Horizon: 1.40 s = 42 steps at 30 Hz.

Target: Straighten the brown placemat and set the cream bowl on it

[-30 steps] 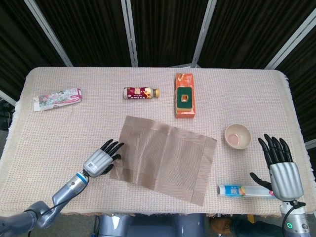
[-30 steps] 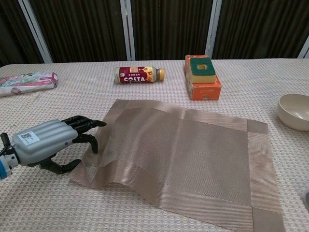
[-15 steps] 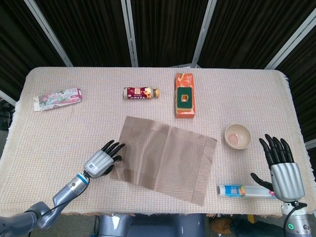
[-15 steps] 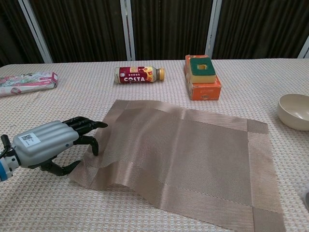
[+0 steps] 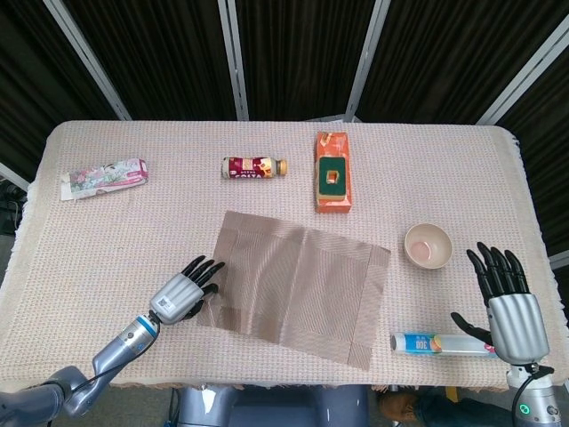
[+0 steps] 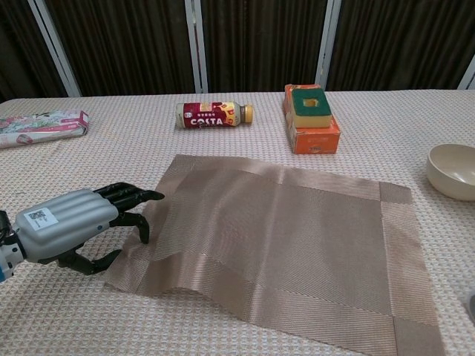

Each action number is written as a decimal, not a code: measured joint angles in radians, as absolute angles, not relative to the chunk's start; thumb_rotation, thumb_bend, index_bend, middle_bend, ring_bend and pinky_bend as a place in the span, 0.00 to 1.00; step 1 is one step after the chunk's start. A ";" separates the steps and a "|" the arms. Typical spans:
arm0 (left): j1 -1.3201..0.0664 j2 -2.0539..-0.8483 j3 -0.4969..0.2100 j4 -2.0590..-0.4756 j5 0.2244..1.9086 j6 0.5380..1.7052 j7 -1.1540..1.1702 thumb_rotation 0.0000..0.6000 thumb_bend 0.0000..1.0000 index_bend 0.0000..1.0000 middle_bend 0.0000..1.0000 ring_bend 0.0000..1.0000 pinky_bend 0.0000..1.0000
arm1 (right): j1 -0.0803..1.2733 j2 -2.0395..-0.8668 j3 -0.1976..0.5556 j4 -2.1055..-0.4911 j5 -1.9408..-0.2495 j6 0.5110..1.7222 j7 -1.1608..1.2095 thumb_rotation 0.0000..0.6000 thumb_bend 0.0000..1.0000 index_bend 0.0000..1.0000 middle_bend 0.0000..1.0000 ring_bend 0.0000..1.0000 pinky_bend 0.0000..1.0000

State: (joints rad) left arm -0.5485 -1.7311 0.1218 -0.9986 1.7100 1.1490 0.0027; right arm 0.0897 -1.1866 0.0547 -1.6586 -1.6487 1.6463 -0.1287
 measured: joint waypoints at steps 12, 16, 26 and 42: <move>-0.558 -1.749 0.102 -1.003 1.696 1.146 0.005 1.00 0.52 0.60 0.00 0.00 0.00 | 0.086 -1.183 0.060 -1.658 -1.657 1.647 -0.113 1.00 0.00 0.01 0.00 0.00 0.00; -0.561 -1.753 0.096 -1.011 1.694 1.150 0.003 1.00 0.51 0.63 0.00 0.00 0.00 | 0.084 -1.182 0.061 -1.657 -1.660 1.649 -0.109 1.00 0.00 0.02 0.00 0.00 0.00; -0.558 -1.741 0.092 -1.031 1.688 1.163 -0.008 1.00 0.52 0.71 0.00 0.00 0.00 | 0.080 -1.183 0.064 -1.654 -1.672 1.658 -0.085 1.00 0.00 0.05 0.00 0.00 0.00; -0.525 -1.589 0.139 -1.214 1.704 1.199 0.034 1.00 0.51 0.75 0.00 0.00 0.00 | 0.076 -1.183 0.068 -1.655 -1.679 1.664 -0.088 1.00 0.00 0.05 0.00 0.00 0.00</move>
